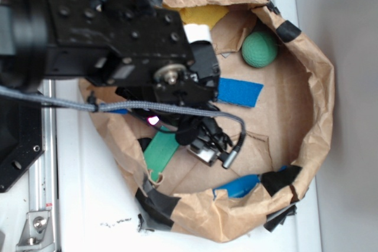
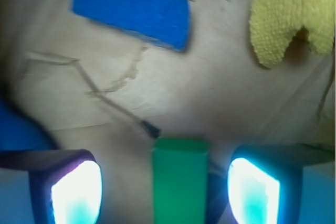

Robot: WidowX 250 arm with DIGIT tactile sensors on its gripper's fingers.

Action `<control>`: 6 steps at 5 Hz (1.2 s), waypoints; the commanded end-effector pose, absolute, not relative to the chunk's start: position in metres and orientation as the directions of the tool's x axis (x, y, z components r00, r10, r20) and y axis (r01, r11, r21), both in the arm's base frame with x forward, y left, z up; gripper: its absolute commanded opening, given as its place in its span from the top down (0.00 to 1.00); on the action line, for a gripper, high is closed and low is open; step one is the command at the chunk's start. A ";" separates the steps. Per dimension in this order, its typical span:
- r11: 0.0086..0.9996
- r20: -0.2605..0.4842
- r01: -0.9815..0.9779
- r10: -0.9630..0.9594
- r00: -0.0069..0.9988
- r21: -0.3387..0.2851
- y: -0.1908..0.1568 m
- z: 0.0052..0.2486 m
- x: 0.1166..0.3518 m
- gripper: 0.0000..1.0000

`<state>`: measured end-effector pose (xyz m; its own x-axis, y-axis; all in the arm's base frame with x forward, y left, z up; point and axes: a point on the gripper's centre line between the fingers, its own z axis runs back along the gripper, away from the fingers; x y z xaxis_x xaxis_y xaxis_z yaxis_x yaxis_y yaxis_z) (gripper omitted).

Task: Grab the green block.

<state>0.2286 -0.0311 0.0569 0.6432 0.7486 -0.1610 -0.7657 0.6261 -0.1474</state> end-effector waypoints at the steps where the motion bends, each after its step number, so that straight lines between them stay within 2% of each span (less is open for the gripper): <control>1: 0.702 -0.141 -0.705 0.692 0.708 -0.097 -0.046 0.023 0.207 0.00; 2: 0.745 -0.139 -0.661 0.648 0.749 -0.089 -0.048 0.018 0.213 1.00; 3: 0.782 -0.118 -0.613 0.603 0.789 -0.110 -0.036 0.033 0.219 1.00; 4: 0.900 0.042 -0.421 0.428 0.903 -0.112 0.003 0.085 0.234 1.00; 5: 0.967 0.154 -0.250 0.255 0.955 -0.050 0.034 0.138 0.255 1.00; 6: 0.997 0.158 -0.062 0.067 0.985 -0.034 0.037 0.169 0.270 1.00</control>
